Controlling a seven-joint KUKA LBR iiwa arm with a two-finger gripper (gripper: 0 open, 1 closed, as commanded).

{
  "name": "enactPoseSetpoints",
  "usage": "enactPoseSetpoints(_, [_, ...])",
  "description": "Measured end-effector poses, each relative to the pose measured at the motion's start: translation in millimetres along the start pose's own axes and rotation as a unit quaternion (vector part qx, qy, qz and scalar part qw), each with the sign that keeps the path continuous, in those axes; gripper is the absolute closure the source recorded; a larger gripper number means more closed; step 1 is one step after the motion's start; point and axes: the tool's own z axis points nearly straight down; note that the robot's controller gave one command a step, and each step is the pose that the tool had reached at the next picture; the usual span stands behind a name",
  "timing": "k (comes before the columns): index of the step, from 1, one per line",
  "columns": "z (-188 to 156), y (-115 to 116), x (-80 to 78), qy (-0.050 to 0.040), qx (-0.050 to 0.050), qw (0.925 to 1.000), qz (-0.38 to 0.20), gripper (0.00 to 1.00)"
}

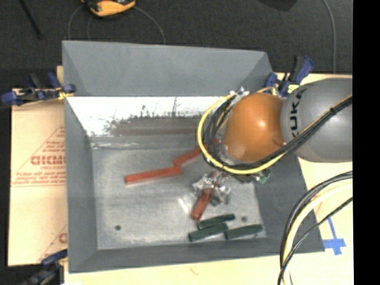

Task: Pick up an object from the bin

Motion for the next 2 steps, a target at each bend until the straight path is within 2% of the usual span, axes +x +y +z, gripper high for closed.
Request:
enactPoseSetpoints(1, [-4.7,1.4,1.1,0.0018,-0.002,1.0,0.001,1.0])
enactPoseSetpoints(2, [-26.1,2.3,2.0,0.0037,-0.005,1.0,0.001,1.0])
